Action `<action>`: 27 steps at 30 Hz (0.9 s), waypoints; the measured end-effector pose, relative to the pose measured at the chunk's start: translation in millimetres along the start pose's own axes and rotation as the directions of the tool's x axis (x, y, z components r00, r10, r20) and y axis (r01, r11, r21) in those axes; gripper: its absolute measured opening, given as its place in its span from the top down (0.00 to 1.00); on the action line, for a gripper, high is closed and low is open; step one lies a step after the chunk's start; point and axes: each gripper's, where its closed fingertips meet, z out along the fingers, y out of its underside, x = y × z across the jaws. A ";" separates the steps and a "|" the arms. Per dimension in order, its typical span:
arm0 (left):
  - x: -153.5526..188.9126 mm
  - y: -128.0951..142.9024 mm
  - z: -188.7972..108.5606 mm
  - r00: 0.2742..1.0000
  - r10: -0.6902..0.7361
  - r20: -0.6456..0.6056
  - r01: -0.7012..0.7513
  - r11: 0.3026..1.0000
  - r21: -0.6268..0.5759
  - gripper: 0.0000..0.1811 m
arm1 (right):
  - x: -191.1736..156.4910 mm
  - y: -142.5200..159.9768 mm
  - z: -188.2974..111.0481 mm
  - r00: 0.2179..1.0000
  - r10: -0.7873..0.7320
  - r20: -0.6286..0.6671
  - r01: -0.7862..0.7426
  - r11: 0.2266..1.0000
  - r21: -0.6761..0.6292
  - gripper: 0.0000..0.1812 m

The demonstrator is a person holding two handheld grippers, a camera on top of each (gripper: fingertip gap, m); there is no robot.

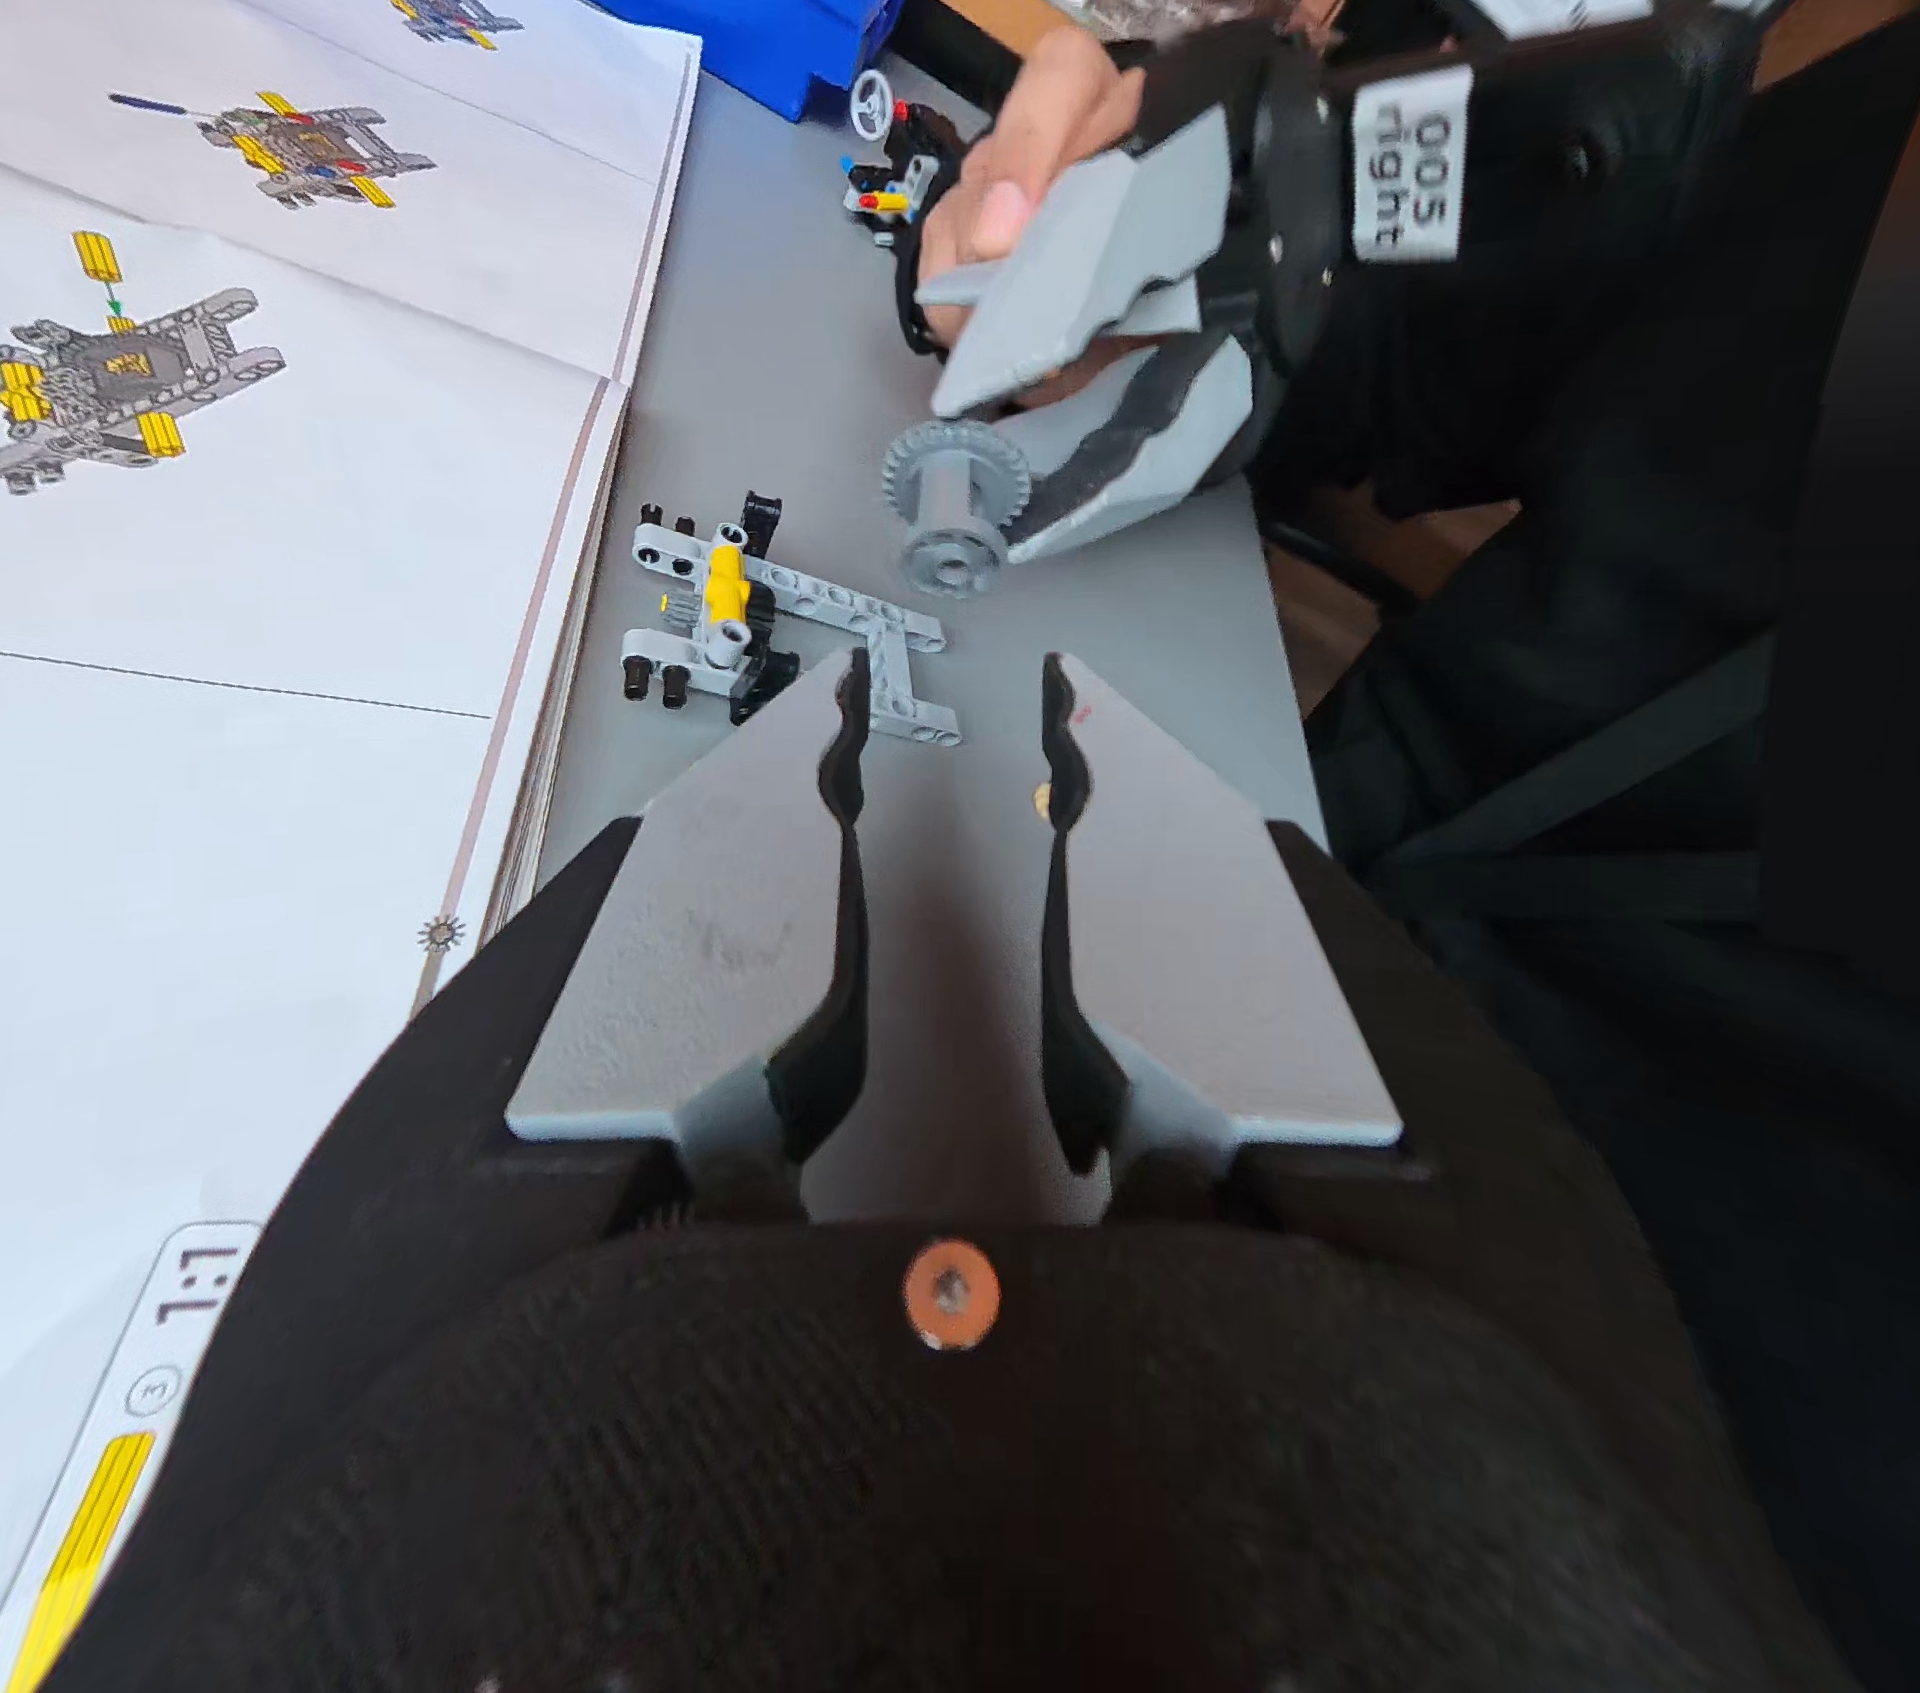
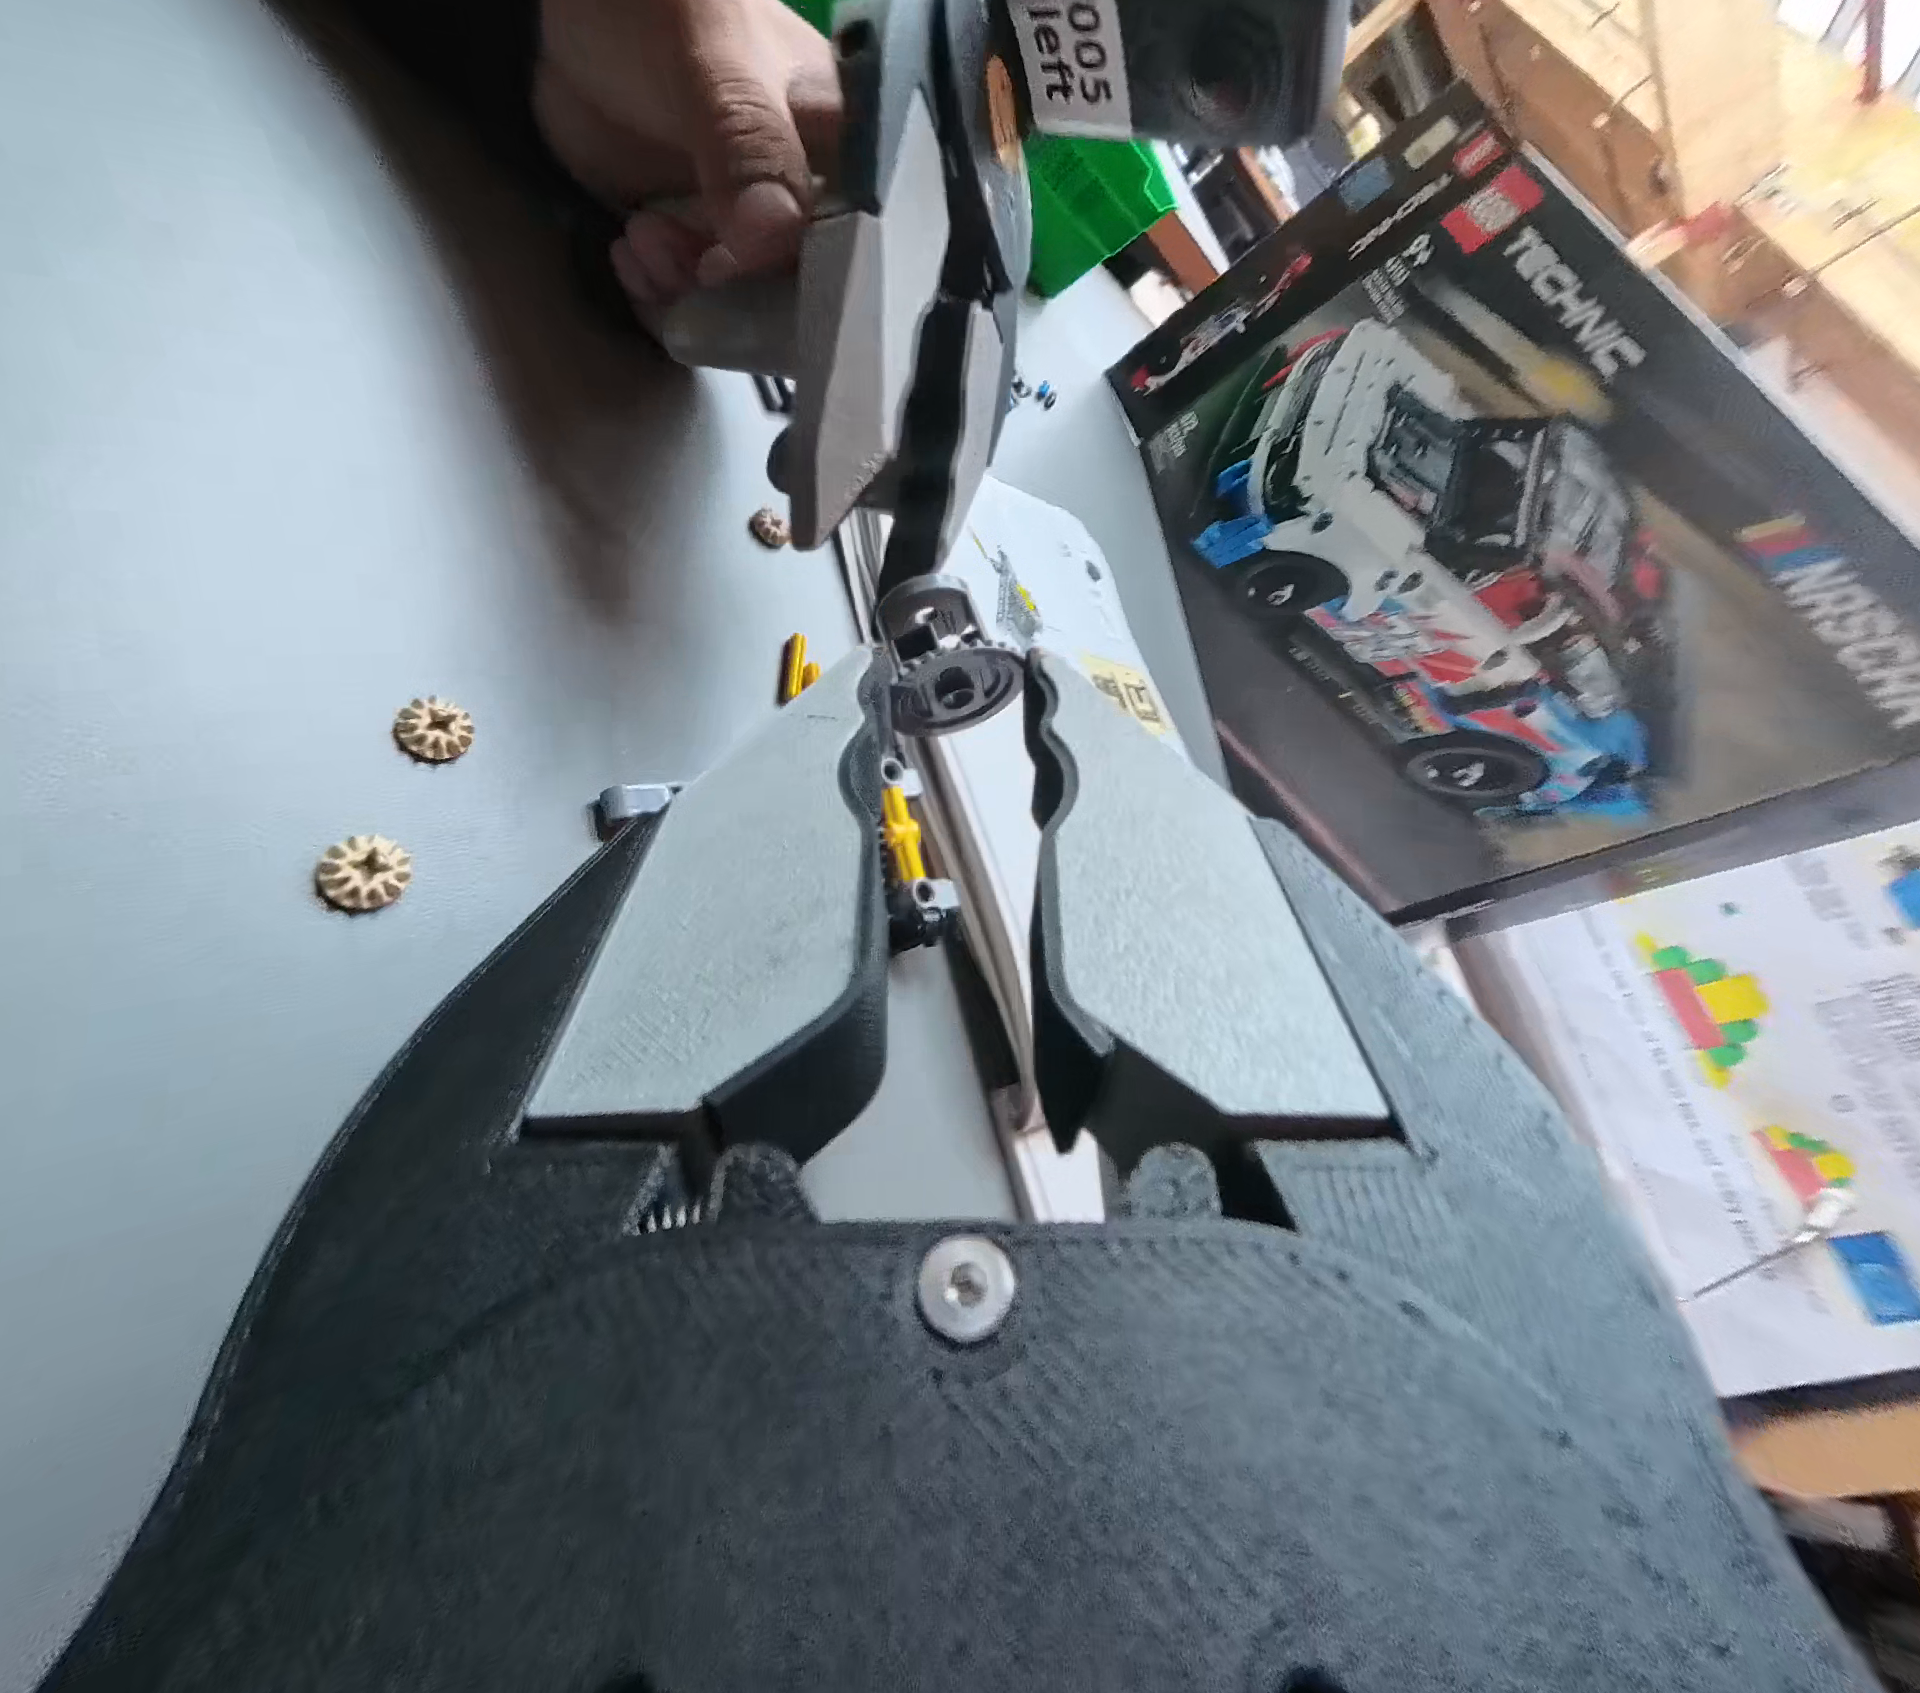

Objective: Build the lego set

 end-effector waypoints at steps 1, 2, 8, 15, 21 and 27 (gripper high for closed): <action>1.0 -1.4 -0.4 1.000 -0.021 -0.021 0.022 1.000 0.010 0.83 | -1.4 -3.3 0.6 0.999 -0.038 -0.015 0.038 0.999 -0.001 0.88; 2.8 -2.8 -0.7 0.998 -0.042 -0.047 0.043 0.999 0.020 0.83 | -2.8 -5.8 1.5 0.997 -0.077 -0.029 0.077 0.997 -0.006 0.88; 18.8 -8.7 0.6 0.977 -0.111 -0.183 0.122 0.991 0.047 0.85 | -14.2 -15.6 5.9 0.958 -0.274 -0.080 0.271 0.962 -0.040 0.88; 3.5 1.9 2.9 0.993 0.108 0.049 -0.107 0.994 -0.027 0.90 | -15.6 -6.2 11.8 0.947 -0.310 -0.082 0.304 0.949 -0.077 0.91; -23.7 15.1 -1.2 0.669 0.638 0.381 -0.517 0.768 -0.377 0.90 | -21.7 3.2 16.4 0.995 0.033 0.093 -0.030 0.999 -0.034 0.87; -30.2 18.6 -2.8 0.377 0.842 0.387 -0.613 0.539 -0.578 0.90 | -11.7 7.1 22.2 0.936 0.330 0.122 -0.325 0.944 -0.059 0.89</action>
